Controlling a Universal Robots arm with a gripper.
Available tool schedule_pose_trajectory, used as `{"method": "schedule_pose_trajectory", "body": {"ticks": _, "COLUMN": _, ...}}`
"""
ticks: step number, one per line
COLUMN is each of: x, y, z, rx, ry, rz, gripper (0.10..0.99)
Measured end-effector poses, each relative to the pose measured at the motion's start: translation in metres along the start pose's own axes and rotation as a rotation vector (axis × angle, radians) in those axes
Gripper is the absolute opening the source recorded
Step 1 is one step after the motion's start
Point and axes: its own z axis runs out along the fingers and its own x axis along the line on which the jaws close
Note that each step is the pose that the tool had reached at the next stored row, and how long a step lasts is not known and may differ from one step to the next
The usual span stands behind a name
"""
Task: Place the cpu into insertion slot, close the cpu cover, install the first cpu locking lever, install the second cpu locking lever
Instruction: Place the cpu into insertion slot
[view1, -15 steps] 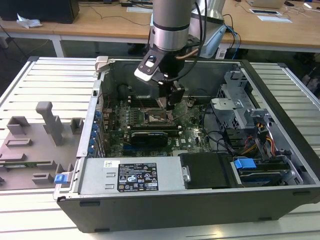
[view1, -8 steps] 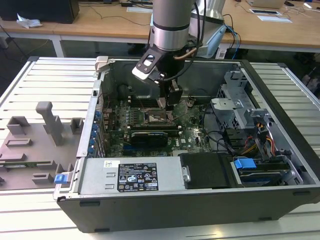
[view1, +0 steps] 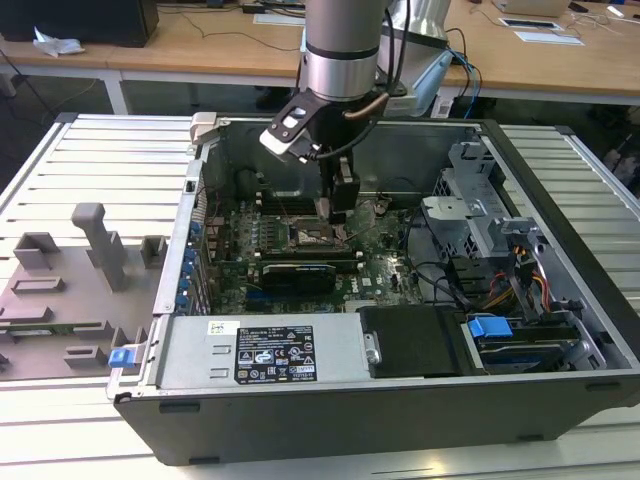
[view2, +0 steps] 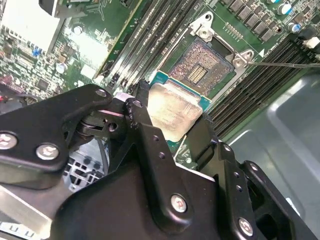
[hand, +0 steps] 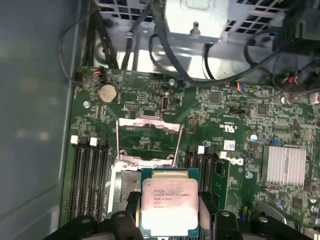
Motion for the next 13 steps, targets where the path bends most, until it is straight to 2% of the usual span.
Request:
{"method": "schedule_pose_trajectory", "body": {"ticks": 1, "x": 0.0000, "y": 0.0000, "z": 0.0001, "rx": 0.001, "ry": -0.0034, "rz": 0.026, "gripper": 0.545}}
{"method": "schedule_pose_trajectory", "body": {"ticks": 5, "x": 0.0000, "y": 0.0000, "z": 0.0001, "rx": 0.003, "ry": -0.0084, "rz": 0.071, "gripper": 0.545}}
{"method": "schedule_pose_trajectory", "body": {"ticks": 13, "x": 0.0002, "y": -0.0010, "z": 0.0012, "rx": 0.003, "ry": -0.0083, "rz": 0.073, "gripper": 0.545}}
